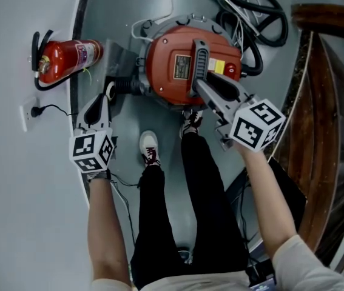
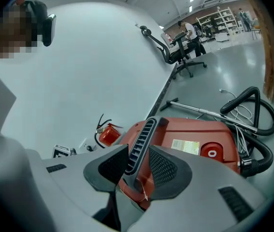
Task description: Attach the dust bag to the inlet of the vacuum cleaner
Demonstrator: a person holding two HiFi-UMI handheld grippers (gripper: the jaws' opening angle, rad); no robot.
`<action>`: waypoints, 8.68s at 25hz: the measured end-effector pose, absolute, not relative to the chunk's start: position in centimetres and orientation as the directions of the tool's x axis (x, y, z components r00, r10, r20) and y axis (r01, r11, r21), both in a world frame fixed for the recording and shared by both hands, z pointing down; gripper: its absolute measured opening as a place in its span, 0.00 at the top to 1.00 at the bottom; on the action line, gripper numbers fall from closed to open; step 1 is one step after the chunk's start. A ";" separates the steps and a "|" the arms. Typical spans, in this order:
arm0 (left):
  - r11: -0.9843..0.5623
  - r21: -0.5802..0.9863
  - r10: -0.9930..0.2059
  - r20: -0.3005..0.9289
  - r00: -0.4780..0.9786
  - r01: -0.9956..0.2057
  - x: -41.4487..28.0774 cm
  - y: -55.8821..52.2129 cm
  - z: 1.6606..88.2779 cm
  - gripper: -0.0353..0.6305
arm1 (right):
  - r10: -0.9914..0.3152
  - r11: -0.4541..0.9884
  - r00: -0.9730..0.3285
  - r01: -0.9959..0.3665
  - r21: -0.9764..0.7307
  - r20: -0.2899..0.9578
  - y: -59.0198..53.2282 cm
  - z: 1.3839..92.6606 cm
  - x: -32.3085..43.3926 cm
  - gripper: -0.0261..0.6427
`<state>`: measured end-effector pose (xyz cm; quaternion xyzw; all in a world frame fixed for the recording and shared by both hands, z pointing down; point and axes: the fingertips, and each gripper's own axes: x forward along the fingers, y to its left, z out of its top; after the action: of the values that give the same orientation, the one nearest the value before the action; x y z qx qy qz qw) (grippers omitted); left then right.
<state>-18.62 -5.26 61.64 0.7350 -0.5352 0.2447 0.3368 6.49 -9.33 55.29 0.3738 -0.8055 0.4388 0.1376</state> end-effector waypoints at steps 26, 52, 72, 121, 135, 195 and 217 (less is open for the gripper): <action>-0.166 0.379 -0.636 0.665 0.393 -0.910 -16.4 -6.8 61.2 0.91 | -0.474 0.343 -0.697 -0.709 -0.616 0.538 -9.3 55.6 6.0 0.76; -0.168 0.425 -0.650 0.631 0.424 -0.890 -15.9 -7.4 60.6 0.91 | -0.484 0.326 -0.712 -0.686 -0.650 0.508 -9.3 55.9 5.5 0.75; -0.010 0.630 -0.650 0.586 0.484 -0.776 -15.7 -7.0 60.8 0.90 | -0.507 0.325 -0.709 -0.684 -0.653 0.491 -9.2 55.9 5.3 0.75; -0.067 0.461 -0.581 0.703 0.410 -0.885 -15.2 -6.8 61.4 0.91 | -0.528 0.339 -0.710 -0.680 -0.651 0.467 -9.1 56.1 5.0 0.74; -0.117 0.452 -0.549 0.713 0.437 -0.884 -13.9 -6.5 61.2 0.90 | -0.540 0.313 -0.696 -0.687 -0.655 0.472 -8.9 56.3 4.8 0.74; -0.144 0.542 -0.489 0.689 0.535 -0.828 -11.3 -6.1 61.1 0.88 | -0.525 0.313 -0.704 -0.683 -0.660 0.479 -8.8 56.5 4.8 0.74; -0.071 0.618 -0.524 0.644 0.557 -0.783 -10.4 -6.1 61.0 0.87 | -0.538 0.321 -0.693 -0.695 -0.643 0.481 -8.8 56.5 4.8 0.74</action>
<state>-10.36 -6.10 60.96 0.7208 -0.4533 0.1271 0.5088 4.77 -8.83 56.46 0.3815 -0.8079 0.4402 0.0896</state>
